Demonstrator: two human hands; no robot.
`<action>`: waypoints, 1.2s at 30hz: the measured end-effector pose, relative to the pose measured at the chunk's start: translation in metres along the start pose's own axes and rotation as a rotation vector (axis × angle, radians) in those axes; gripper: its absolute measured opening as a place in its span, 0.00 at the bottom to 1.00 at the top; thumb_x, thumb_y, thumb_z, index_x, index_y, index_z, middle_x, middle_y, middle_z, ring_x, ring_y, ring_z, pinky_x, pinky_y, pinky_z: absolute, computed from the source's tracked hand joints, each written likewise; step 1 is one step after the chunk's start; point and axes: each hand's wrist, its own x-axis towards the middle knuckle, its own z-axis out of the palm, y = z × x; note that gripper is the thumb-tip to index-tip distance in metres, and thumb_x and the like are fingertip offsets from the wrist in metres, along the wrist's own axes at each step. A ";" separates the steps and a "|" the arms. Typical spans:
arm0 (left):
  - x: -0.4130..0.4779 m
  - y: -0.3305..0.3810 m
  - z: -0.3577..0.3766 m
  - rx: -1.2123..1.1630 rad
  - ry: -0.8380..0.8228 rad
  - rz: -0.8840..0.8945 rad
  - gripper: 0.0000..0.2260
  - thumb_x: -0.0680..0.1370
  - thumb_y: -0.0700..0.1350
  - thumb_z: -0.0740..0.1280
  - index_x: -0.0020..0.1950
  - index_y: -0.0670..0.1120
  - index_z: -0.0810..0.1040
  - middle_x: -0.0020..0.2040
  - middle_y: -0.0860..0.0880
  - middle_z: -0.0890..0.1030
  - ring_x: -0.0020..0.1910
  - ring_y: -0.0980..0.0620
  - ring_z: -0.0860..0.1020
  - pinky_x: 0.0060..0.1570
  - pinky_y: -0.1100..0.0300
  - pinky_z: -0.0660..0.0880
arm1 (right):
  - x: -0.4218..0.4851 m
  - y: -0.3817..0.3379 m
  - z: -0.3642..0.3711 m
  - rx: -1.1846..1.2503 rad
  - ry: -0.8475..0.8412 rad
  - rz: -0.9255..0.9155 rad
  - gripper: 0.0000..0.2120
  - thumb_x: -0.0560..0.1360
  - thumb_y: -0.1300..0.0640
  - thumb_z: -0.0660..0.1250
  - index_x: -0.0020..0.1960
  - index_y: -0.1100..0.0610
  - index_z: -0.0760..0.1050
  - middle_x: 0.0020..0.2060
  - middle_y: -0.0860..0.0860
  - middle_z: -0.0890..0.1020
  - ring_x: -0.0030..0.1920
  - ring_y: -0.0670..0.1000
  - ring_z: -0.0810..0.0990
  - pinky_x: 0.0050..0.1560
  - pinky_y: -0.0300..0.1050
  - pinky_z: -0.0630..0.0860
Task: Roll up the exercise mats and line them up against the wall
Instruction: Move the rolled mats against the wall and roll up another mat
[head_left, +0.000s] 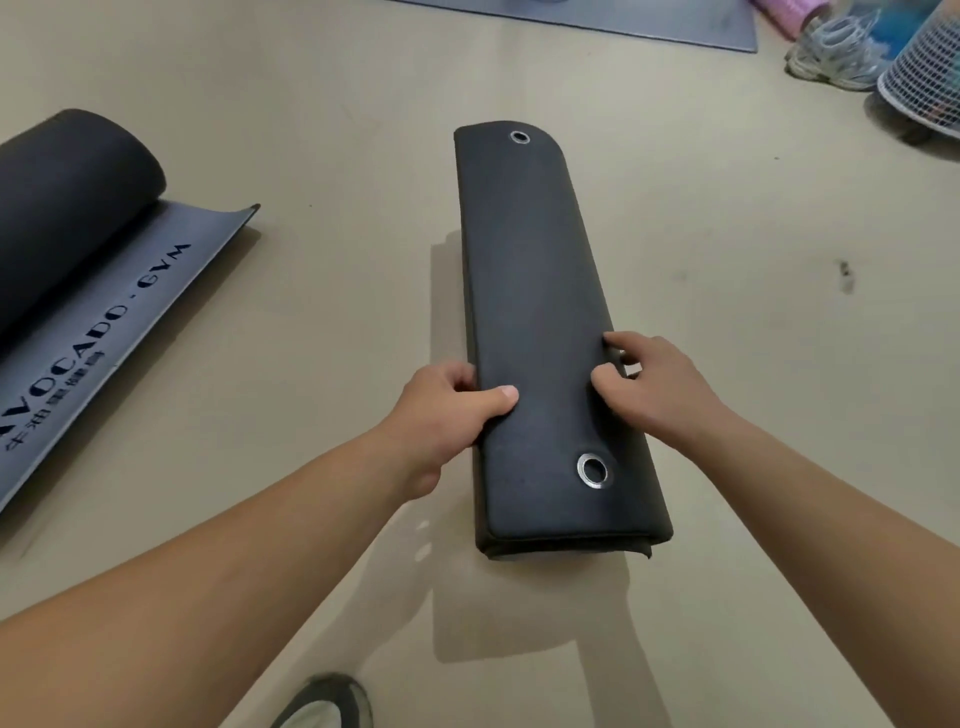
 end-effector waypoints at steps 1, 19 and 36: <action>-0.001 0.003 0.008 0.011 -0.018 0.023 0.07 0.77 0.43 0.76 0.52 0.43 0.82 0.53 0.45 0.87 0.54 0.45 0.86 0.56 0.47 0.83 | -0.002 0.000 -0.005 0.007 -0.011 0.023 0.21 0.78 0.44 0.66 0.70 0.45 0.75 0.60 0.47 0.79 0.59 0.49 0.78 0.61 0.46 0.72; -0.003 -0.031 0.032 -0.261 -0.167 -0.218 0.41 0.67 0.47 0.85 0.75 0.62 0.69 0.61 0.53 0.83 0.58 0.52 0.82 0.63 0.34 0.76 | -0.028 0.002 0.001 -0.088 -0.122 0.247 0.59 0.58 0.21 0.74 0.79 0.25 0.44 0.69 0.53 0.62 0.70 0.61 0.72 0.71 0.58 0.72; 0.014 0.052 0.065 1.435 -0.207 0.565 0.51 0.71 0.54 0.79 0.84 0.54 0.48 0.74 0.45 0.70 0.72 0.42 0.70 0.69 0.45 0.72 | -0.099 0.019 0.048 0.573 -0.318 0.645 0.43 0.77 0.29 0.64 0.83 0.38 0.46 0.76 0.54 0.70 0.66 0.60 0.79 0.57 0.62 0.83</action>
